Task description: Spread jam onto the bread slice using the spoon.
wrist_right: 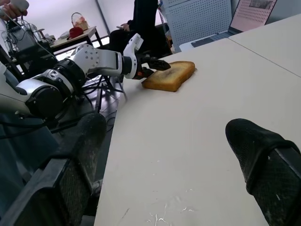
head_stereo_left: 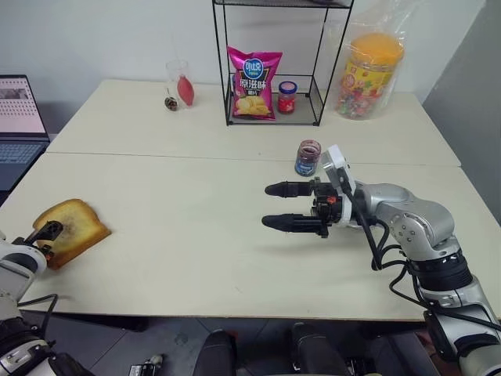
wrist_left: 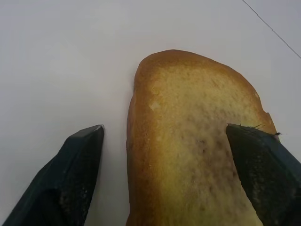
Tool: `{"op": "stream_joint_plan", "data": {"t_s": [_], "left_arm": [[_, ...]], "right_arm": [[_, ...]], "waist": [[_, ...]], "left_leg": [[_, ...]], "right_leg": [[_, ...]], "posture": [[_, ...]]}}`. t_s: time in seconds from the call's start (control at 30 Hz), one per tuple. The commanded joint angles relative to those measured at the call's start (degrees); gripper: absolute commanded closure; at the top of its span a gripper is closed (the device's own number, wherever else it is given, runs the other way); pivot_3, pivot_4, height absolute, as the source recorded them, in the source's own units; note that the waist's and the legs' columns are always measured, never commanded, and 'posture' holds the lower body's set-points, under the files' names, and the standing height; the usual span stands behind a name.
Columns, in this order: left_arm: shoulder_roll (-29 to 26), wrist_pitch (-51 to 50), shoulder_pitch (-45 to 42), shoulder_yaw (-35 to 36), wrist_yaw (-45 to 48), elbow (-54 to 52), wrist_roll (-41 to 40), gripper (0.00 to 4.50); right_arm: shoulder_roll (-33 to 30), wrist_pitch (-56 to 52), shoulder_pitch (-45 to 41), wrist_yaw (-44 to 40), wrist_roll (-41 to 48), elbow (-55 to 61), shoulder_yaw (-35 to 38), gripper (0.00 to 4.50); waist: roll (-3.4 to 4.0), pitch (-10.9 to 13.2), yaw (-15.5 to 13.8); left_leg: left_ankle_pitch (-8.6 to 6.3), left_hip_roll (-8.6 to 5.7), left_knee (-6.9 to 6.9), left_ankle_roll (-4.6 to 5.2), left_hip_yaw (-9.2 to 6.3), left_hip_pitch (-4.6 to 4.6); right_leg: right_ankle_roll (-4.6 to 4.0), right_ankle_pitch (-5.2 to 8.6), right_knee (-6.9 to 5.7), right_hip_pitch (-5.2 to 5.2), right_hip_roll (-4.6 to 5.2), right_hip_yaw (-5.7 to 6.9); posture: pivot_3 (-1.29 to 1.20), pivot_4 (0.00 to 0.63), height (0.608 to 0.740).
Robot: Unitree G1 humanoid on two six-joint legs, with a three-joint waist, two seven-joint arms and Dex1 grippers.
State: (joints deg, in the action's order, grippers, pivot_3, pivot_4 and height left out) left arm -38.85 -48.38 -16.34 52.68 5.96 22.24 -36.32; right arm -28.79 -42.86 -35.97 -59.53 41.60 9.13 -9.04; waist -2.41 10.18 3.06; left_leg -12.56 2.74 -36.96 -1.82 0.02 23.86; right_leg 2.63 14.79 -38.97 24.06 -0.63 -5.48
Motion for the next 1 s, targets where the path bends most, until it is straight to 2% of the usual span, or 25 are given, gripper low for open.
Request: {"op": "stream_joint_plan", "data": {"t_s": [0.03, 0.27, 0.43, 0.53, 0.57, 0.67, 0.77, 0.87, 1.0], "left_arm": [[-0.13, -1.40, -1.21, -1.00, 0.98, 1.11, -1.32, 1.32], [-0.86, -1.81, -1.26, -3.27, 2.95, 1.37, -0.47, 2.78], [-1.65, -1.20, -2.40, -4.36, 3.23, 1.63, 0.06, 3.54], [-2.87, -2.23, -3.94, -8.96, 7.28, -2.88, -0.63, 3.99], [-3.17, -2.56, -4.27, -10.27, 8.64, -4.31, -0.94, 4.26], [-4.44, -4.02, -5.08, -16.12, 14.08, -10.91, -1.96, 4.30], [-5.92, -7.48, -10.98, -24.70, 21.33, -17.36, -4.65, 4.30], [-4.85, -12.47, -17.82, -32.92, 27.61, -22.13, -8.41, 4.30], [-3.88, -13.77, -19.17, -38.11, 31.08, -24.31, -8.68, 4.30]], "right_arm": [[-0.47, 0.48, 0.16, 0.71, 0.06, 2.25, 2.33, 0.00], [-0.61, 0.52, 0.72, 1.38, -0.24, 2.10, 3.05, 0.00], [-0.84, 0.42, 1.19, 2.20, -0.13, 2.50, 3.93, 0.00], [-2.09, -0.70, 3.06, 3.46, 1.10, 4.53, 6.11, 0.00], [-2.81, -1.27, 4.08, 3.75, 1.63, 5.67, 6.93, 0.00], [-4.20, -2.73, 6.89, 4.65, 2.91, 8.79, 8.39, 0.00], [-6.20, -5.21, 12.00, 6.05, 5.51, 13.62, 11.25, 0.00], [-5.95, -6.93, 14.16, 9.54, 7.95, 16.50, 13.62, 0.00], [-4.99, -7.73, 14.15, 12.39, 9.48, 17.29, 14.16, 0.00]], "waist": [[0.00, 0.00, -0.11], [0.00, 0.00, -0.25], [0.00, 0.00, -0.38], [0.00, 0.00, -1.10], [-0.01, 0.00, -1.22], [-0.09, 0.00, -1.57], [-0.31, 0.04, -1.67], [-0.34, 0.08, -1.37], [-0.25, 0.10, 0.34]], "left_leg": [[0.00, 0.00, 0.00, 0.00, 0.00, 0.00], [0.00, 0.00, 0.00, 0.00, 0.01, 0.01], [0.00, 0.00, 0.00, 0.00, 0.00, 0.01], [0.00, -0.01, 0.00, 0.00, -0.01, 0.01], [0.00, -0.01, 0.00, 0.00, -0.02, 0.03], [0.00, -0.03, -0.01, -0.02, -0.01, 0.10], [0.00, -0.04, 0.00, -0.03, -0.04, 0.20], [0.00, -0.04, 0.00, -0.03, -0.01, 0.23], [0.00, -0.05, 0.05, -0.03, 0.18, 0.07]], "right_leg": [[0.00, 0.00, 0.00, 0.00, 0.00, 0.00], [-0.02, -0.01, 0.01, 0.00, 0.01, 0.00], [-0.02, -0.01, 0.01, 0.00, 0.01, 0.00], [0.00, 0.00, 0.01, 0.00, 0.01, 0.02], [0.00, 0.00, 0.01, 0.00, 0.01, 0.04], [-0.02, 0.00, 0.07, 0.01, 0.05, 0.07], [-0.04, -0.01, 0.12, 0.03, 0.08, 0.11], [-0.04, -0.01, 0.14, 0.04, 0.07, 0.10], [0.05, 0.00, 0.13, 0.03, 0.05, -0.14]], "posture": [[0.00, 0.150, 0.740], [0.00, 0.150, 0.740], [0.00, 0.150, 0.740], [0.00, 0.150, 0.740], [0.00, 0.150, 0.740], [0.00, 0.150, 0.740], [0.00, 0.150, 0.740], [0.00, 0.150, 0.740], [0.00, 0.150, 0.740]]}}
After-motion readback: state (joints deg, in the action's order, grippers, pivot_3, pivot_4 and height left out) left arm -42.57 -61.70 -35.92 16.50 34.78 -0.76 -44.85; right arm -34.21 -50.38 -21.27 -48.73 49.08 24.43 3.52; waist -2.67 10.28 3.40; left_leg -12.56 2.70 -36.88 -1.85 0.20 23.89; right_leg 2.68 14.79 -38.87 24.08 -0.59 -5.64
